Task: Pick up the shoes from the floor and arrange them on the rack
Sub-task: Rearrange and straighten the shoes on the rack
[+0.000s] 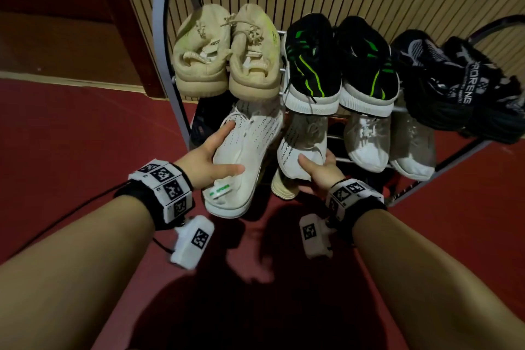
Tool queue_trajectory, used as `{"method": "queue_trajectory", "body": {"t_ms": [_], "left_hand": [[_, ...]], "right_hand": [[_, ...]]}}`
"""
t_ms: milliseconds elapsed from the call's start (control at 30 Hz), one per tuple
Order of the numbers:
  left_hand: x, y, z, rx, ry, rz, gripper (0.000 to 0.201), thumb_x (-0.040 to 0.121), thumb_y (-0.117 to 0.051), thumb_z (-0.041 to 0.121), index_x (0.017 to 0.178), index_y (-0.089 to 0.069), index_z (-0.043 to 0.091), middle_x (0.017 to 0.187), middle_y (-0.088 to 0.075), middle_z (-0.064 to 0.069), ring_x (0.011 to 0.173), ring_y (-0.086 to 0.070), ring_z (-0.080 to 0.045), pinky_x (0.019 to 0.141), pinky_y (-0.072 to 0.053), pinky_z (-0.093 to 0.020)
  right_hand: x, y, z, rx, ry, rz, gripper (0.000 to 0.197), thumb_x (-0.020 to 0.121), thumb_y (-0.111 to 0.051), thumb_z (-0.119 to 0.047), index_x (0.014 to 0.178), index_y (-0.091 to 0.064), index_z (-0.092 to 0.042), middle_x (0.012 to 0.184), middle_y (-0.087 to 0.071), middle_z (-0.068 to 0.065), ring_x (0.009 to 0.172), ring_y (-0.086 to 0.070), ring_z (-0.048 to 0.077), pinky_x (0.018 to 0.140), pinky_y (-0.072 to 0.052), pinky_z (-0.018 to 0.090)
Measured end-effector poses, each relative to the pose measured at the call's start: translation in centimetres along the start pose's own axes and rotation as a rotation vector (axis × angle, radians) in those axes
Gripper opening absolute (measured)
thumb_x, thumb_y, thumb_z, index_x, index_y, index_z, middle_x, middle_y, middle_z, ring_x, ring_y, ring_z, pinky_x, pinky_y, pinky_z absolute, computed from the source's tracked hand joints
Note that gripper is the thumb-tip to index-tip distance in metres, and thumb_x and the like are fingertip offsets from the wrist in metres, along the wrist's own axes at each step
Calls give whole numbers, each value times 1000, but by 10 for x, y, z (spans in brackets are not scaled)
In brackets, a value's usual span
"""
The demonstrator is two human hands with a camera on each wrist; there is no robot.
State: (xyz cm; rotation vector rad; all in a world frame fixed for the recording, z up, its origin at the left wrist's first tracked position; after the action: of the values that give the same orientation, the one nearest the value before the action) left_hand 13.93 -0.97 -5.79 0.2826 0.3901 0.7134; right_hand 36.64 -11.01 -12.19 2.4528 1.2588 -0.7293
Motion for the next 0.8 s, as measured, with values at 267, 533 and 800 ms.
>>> {"method": "queue_trajectory", "body": {"t_ms": [267, 533, 800], "left_hand": [[25, -2, 12, 68, 60, 204, 82, 86, -65, 28, 149, -13, 29, 150, -32, 6, 128, -42, -14, 94, -35, -20], [48, 2, 25, 241, 108, 286, 78, 85, -65, 31, 148, -19, 29, 145, -42, 3, 127, -46, -21, 88, -36, -21], [57, 17, 32, 627, 261, 353, 55, 88, -47, 54, 129, -55, 16, 130, -57, -14, 120, -49, -34, 106, -33, -40]], "right_hand": [[4, 23, -3, -2, 129, 59, 76, 73, -71, 0, 141, -39, -12, 131, -56, 14, 120, -53, 35, 102, -42, 52], [-22, 51, -5, 41, 111, 22, 62, 84, -55, 12, 140, -36, -7, 136, -51, 14, 114, -55, 32, 85, -51, 35], [-34, 74, -10, 334, 37, -71, 49, 90, -42, 8, 133, -45, -14, 116, -63, 10, 90, -64, 24, 62, -60, 31]]}}
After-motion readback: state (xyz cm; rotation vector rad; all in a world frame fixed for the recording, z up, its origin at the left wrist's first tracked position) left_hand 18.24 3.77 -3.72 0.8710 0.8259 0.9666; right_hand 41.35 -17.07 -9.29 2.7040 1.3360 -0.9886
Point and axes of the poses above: each hand's wrist, its own x-axis towards the middle knuckle, its own y-axis out of the back of the hand, z = x × y, the point moved 4 cm from there along x, towards the middle knuckle
